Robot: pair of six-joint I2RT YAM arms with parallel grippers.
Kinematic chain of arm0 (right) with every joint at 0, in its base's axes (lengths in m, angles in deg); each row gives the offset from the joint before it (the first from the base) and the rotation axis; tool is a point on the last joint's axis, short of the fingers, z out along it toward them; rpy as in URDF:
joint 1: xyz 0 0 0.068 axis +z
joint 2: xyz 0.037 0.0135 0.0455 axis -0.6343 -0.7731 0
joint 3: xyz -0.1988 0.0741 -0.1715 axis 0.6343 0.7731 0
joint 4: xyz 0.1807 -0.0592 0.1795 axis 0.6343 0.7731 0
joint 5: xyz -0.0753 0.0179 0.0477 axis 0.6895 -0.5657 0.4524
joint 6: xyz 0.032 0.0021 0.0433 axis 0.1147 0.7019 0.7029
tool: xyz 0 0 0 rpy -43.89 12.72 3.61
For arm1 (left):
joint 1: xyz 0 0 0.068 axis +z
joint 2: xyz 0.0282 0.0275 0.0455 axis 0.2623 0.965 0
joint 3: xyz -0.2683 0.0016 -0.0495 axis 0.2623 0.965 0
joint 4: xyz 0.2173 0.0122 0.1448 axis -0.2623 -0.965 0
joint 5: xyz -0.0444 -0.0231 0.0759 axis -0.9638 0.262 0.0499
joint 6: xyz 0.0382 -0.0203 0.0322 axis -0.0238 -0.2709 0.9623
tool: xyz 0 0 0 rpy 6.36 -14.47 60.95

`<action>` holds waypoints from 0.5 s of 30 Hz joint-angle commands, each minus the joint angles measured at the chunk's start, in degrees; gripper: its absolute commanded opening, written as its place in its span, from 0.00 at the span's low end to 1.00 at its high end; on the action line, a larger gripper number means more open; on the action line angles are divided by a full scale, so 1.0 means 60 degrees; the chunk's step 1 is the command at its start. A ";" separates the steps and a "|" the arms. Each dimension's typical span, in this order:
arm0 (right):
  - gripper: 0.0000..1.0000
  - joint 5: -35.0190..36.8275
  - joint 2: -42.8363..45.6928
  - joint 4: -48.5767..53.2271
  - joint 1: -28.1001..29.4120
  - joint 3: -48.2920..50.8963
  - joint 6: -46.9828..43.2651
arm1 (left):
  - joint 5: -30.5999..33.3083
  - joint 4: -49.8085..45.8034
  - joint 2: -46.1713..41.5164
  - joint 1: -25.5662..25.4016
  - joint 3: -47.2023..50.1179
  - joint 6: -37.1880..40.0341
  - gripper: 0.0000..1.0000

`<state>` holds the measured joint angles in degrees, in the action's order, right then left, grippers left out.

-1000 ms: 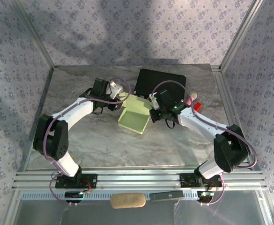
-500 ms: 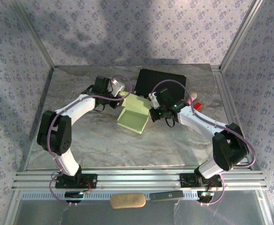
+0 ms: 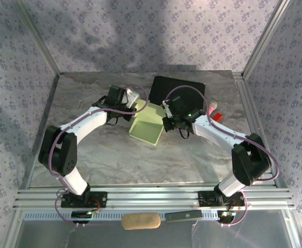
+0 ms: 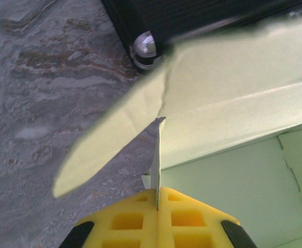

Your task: Fold the paper box

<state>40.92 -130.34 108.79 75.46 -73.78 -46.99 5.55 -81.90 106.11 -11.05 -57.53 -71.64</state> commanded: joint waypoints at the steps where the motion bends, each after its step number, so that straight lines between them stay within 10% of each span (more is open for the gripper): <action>1: 0.00 0.1121 -0.0280 0.0271 0.0333 -0.0489 0.1073 | 0.0622 0.0420 -0.0508 -0.0177 0.0393 -0.1075 0.00; 15: 0.00 0.3085 -0.0882 -0.2059 0.1423 -0.0660 0.3516 | 0.2027 0.2527 -0.1949 -0.0956 0.2298 -0.3613 0.00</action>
<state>56.42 -135.19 103.71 82.39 -77.76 -29.11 16.15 -72.06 96.88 -15.12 -44.90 -89.94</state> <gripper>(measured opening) 0.052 0.045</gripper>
